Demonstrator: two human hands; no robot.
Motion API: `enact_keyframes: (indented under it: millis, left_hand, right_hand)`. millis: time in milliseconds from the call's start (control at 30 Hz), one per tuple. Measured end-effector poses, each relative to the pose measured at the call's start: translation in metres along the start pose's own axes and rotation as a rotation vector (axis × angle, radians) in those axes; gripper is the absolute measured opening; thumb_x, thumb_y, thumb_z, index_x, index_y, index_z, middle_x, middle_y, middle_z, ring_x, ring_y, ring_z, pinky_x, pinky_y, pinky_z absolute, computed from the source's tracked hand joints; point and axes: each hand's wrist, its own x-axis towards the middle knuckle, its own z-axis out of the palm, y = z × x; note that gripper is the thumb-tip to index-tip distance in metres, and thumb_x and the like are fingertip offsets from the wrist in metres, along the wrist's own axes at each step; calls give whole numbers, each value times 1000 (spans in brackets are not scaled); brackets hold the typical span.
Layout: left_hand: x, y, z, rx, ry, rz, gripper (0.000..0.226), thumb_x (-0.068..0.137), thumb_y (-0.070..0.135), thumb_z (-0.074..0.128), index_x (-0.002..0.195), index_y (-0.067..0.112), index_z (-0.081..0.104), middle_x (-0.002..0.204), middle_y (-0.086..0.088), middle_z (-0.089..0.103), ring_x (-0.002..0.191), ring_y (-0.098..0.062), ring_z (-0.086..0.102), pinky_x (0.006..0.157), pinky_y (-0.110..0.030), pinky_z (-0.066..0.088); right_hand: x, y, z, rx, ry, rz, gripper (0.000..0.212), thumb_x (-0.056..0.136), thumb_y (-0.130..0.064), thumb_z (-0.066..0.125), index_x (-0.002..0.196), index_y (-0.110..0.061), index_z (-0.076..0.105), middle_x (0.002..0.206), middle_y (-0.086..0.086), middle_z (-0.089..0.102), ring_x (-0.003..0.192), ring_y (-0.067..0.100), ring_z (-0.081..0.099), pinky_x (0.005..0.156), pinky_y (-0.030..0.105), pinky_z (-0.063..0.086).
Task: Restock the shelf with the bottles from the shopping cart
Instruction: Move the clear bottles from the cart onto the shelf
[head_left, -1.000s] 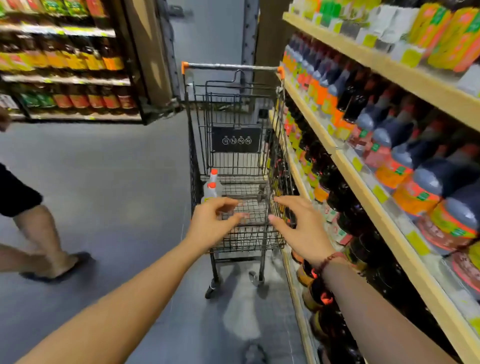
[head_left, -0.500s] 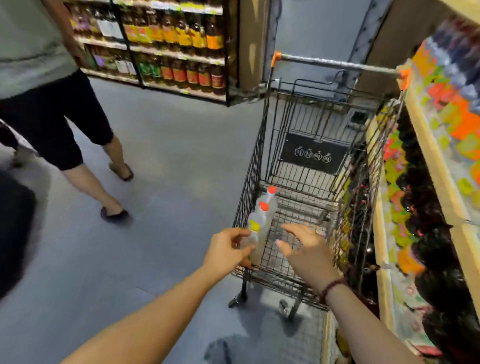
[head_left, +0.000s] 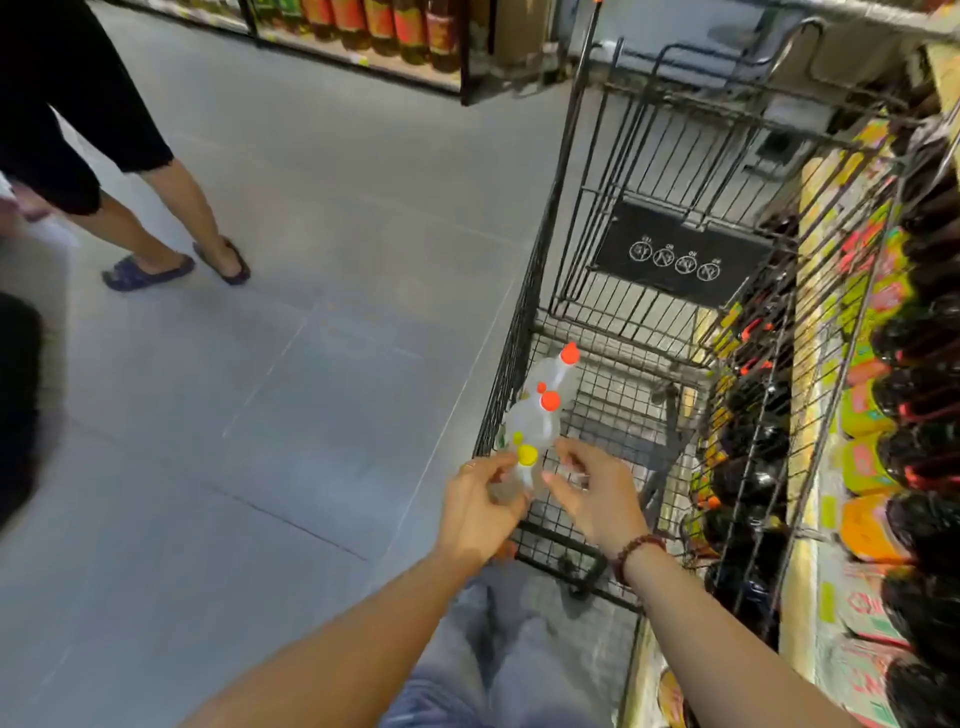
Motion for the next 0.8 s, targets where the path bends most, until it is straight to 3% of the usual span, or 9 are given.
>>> enact_keyframes:
  millis: [100,200,333,433,667,800]
  left_hand:
    - [6,-8,11,78,20,-24,41,75,29,68,114,18,64,111,0,63,101,-17,60,89,-31,50]
    - [11,-17,24,141,64,-69,34,78,27,71,110,17,67,103,-6,67,94,-22,63,81,-22,46]
    - [15,-23,41,268,83,-107,31,81,36,64,110,26,66,108,-1,68,99,-21,63,83,-29,49]
    - [23,-22,49,385,103,-232,36,82,36,61,118,30,60,117,1,62,108,-21,59,86,-32,45]
    - [44,-25,51,315,-18,-261,45,84,12,56,128,16,52,122,-13,57,113,-27,55,89,-30,44]
    - [49,-26,51,240,-16,-288,49,83,9,55,131,21,50,128,-10,55,116,-25,54,91,-27,44]
  right_hand:
    - [13,17,11,37,-23,53,32,82,-22,69,113,-18,62,109,-3,60,94,10,55,84,23,44]
    - [25,33,20,48,-92,79,34,82,-22,69,114,-14,62,104,-7,58,94,7,55,85,20,43]
    - [30,59,41,79,-126,138,24,79,-25,71,101,-17,68,98,-4,67,93,13,63,79,21,47]
    - [34,68,53,51,-203,161,23,82,-25,67,102,-14,69,99,3,69,91,14,63,75,20,44]
    - [48,66,71,156,-252,158,7,83,-16,64,83,-11,69,84,11,69,83,26,65,77,40,53]
    - [50,66,73,165,-246,145,6,85,-13,63,79,-13,64,80,7,64,79,24,61,72,35,51]
